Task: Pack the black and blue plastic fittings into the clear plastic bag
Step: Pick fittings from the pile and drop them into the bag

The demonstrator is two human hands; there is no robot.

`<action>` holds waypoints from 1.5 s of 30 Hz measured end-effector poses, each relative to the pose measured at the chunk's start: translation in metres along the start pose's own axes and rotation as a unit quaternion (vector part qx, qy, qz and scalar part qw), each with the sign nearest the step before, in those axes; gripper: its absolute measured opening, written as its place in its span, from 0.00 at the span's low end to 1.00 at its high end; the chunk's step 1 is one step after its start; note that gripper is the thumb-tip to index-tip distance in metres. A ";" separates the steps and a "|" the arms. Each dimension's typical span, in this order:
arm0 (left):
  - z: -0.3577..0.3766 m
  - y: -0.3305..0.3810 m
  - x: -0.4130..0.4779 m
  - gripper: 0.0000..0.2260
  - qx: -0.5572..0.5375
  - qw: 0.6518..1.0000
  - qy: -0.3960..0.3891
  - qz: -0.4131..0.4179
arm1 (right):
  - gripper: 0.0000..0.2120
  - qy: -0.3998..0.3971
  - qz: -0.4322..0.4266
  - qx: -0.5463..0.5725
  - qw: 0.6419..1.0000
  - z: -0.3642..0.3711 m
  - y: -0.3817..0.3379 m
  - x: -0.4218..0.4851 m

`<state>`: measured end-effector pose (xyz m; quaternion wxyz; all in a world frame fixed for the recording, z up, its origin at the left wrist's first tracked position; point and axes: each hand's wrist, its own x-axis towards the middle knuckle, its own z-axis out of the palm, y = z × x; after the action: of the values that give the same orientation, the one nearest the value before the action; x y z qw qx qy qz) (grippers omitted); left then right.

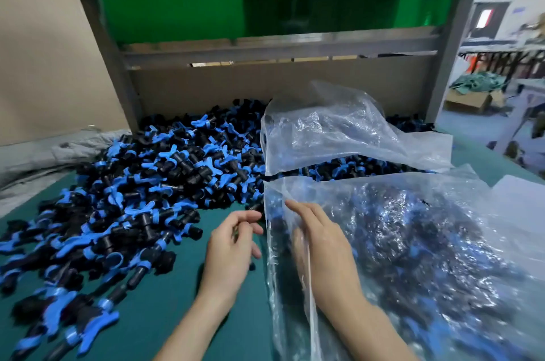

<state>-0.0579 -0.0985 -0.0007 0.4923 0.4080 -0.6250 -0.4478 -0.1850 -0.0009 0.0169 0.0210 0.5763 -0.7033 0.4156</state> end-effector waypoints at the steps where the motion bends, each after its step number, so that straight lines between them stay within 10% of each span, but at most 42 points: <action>1: -0.006 -0.002 0.001 0.14 0.029 0.999 0.021 0.001 | 0.25 -0.020 0.017 -0.001 1.000 0.003 0.003 -0.001; 12: -0.009 -0.026 0.009 0.20 0.458 0.881 -0.036 0.112 | 0.25 -0.022 0.072 0.032 0.997 0.011 0.016 -0.006; 25: 0.008 -0.027 0.035 0.21 0.445 0.873 -0.148 0.134 | 0.22 0.139 0.109 0.137 0.975 0.007 0.012 -0.002; 39: -0.016 -0.011 0.022 0.15 0.441 0.884 0.083 0.131 | 0.23 0.158 0.096 0.102 0.977 0.007 0.015 0.001; 45: -0.018 -0.021 0.020 0.20 0.555 0.825 0.004 0.109 | 0.24 0.146 0.100 0.115 0.978 0.007 0.014 -0.001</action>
<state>-0.0423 -0.1263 -0.0134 0.2311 0.5434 -0.8064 0.0324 -0.1931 -0.0049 0.0037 0.0149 0.4346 -0.6946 0.5730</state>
